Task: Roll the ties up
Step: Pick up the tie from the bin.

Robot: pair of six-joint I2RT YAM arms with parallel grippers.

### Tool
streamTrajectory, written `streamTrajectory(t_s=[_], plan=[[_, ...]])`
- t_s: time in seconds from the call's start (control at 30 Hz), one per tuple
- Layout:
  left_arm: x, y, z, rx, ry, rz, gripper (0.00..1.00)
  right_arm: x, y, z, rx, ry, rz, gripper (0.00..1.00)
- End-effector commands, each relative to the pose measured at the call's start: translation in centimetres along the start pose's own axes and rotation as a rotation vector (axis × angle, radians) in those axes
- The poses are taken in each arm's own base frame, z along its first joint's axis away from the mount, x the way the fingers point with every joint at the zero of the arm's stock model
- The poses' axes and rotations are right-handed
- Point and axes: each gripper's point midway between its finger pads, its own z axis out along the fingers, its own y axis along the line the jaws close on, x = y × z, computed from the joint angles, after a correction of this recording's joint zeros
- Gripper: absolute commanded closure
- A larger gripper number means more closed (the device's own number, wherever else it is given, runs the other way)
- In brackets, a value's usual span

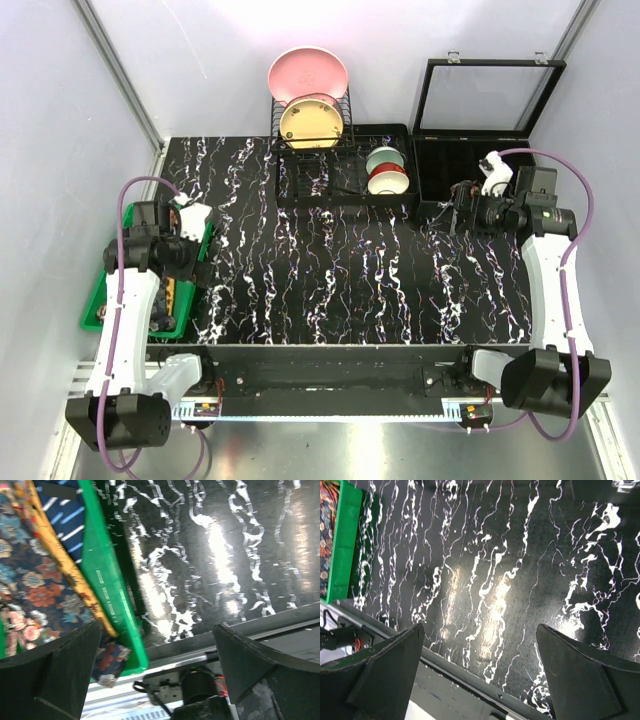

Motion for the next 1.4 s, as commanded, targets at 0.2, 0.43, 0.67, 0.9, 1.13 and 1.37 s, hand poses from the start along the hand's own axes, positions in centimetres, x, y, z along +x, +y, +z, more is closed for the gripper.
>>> streamTrajectory(t_s=[0.2, 0.43, 0.67, 0.9, 1.13, 1.37], plan=[[3.6, 6.1, -2.8, -0.002, 0.106, -0.037, 0.01, 0.0, -0.5, 0.0, -0.020, 0.109, -0.056, 0.00], [9.4, 8.4, -3.4, 0.074, 0.202, -0.129, 0.01, 0.6, -0.5, 0.5, -0.054, 0.164, -0.036, 0.00], [12.5, 7.3, -3.1, 0.095, 0.227, -0.145, 0.01, 0.8, -0.6, 0.5, -0.055, 0.175, -0.030, 0.00], [14.3, 4.3, -2.4, 0.247, 0.225, 0.142, 0.02, 0.9, -0.5, 0.7, -0.067, 0.192, -0.019, 0.00], [14.5, 4.6, -1.3, 0.339, 0.253, 0.253, 0.17, 0.7, -0.4, 1.0, -0.083, 0.199, 0.005, 0.00], [15.5, 5.3, 0.6, 0.367, 0.342, 0.287, 0.27, 0.6, -0.5, 0.9, -0.078, 0.201, 0.003, 0.00]])
